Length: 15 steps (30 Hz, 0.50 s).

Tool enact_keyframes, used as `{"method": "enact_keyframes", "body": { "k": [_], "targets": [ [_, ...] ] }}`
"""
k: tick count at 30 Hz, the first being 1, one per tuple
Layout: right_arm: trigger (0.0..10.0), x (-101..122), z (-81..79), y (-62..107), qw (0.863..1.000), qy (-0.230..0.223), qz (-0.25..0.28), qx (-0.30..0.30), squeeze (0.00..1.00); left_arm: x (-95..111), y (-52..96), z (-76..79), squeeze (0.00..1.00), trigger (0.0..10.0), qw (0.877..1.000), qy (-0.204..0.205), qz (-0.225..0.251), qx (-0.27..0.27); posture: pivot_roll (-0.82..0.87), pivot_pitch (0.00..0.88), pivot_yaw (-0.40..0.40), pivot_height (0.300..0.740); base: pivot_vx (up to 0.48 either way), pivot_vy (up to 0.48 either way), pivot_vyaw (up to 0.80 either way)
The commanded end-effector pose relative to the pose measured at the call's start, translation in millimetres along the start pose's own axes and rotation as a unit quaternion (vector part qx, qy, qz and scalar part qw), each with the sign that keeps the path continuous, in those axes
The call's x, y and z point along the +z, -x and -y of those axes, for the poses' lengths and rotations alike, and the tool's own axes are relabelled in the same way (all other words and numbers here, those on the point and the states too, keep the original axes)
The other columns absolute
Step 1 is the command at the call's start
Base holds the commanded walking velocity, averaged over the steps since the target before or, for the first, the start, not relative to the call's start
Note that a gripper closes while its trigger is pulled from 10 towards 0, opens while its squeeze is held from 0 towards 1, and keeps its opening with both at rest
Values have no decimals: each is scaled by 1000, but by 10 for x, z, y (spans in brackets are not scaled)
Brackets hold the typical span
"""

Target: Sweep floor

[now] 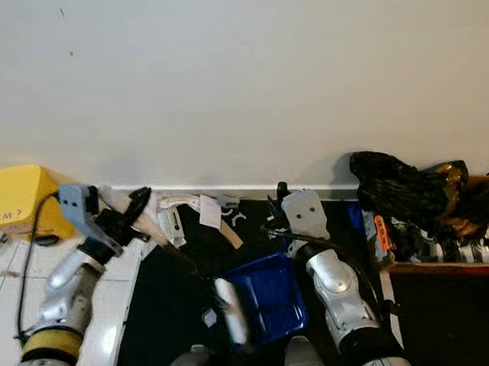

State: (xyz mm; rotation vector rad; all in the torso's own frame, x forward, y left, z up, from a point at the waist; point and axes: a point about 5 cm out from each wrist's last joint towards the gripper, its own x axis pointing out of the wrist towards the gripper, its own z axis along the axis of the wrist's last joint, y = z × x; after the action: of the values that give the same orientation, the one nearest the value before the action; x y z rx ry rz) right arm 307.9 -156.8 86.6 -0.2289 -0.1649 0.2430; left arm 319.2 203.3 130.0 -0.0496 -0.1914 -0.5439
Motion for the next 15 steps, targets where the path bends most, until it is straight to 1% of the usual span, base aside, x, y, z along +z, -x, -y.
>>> {"method": "enact_keyframes", "body": {
  "k": [1,3,5,6,7,8,10,11,12,13,14,15],
  "targets": [
    [10000,-99,38,83,1000,6,-26,-12,0,133,49,-56,0,10000,999,-41,16,-4,71,268,80,740,0,0,0],
    [10000,-106,34,82,999,8,-29,-12,0,134,40,-60,0,10000,998,-61,14,-7,67,271,78,740,0,0,0],
    [10000,-103,20,78,999,9,-29,-11,0,51,51,-52,0,10000,996,-88,-5,-11,59,275,76,740,0,0,0],
    [10000,-103,20,78,999,9,-29,-11,0,51,51,-52,0,10000,996,-88,-5,-11,59,275,76,740,0,0,0],
    [10000,-94,2,76,1000,11,-27,-9,0,-104,81,-31,0,10000,995,-96,-35,-10,48,281,72,740,0,0,0],
    [10000,-94,2,76,1000,11,-27,-9,0,-104,81,-31,0,10000,995,-96,-35,-10,48,281,72,740,0,0,0],
    [10000,-87,-11,83,1000,12,-26,-7,0,-287,135,-5,0,10000,994,-87,-72,-3,40,288,72,740,0,0,0],
    [10000,-88,-10,92,1000,12,-26,-7,0,-382,161,3,0,10000,993,-72,-88,13,32,293,69,740,0,0,0],
    [10000,-89,-9,100,1000,13,-27,-6,0,-442,180,11,0,10000,993,-57,-98,27,30,294,69,740,0,0,0],
    [10000,-89,-9,100,1000,13,-27,-6,0,-442,180,11,0,10000,993,-57,-98,27,30,294,69,740,0,0,0],
    [10000,-93,-6,107,1000,13,-27,-6,0,-485,189,16,0,10000,993,-39,-102,43,30,294,69,740,0,0,0],
    [10000,-97,5,124,999,15,-28,-7,0,-552,198,28,0,10000,992,0,-101,77,10,299,69,740,0,0,0]
  ]
}}
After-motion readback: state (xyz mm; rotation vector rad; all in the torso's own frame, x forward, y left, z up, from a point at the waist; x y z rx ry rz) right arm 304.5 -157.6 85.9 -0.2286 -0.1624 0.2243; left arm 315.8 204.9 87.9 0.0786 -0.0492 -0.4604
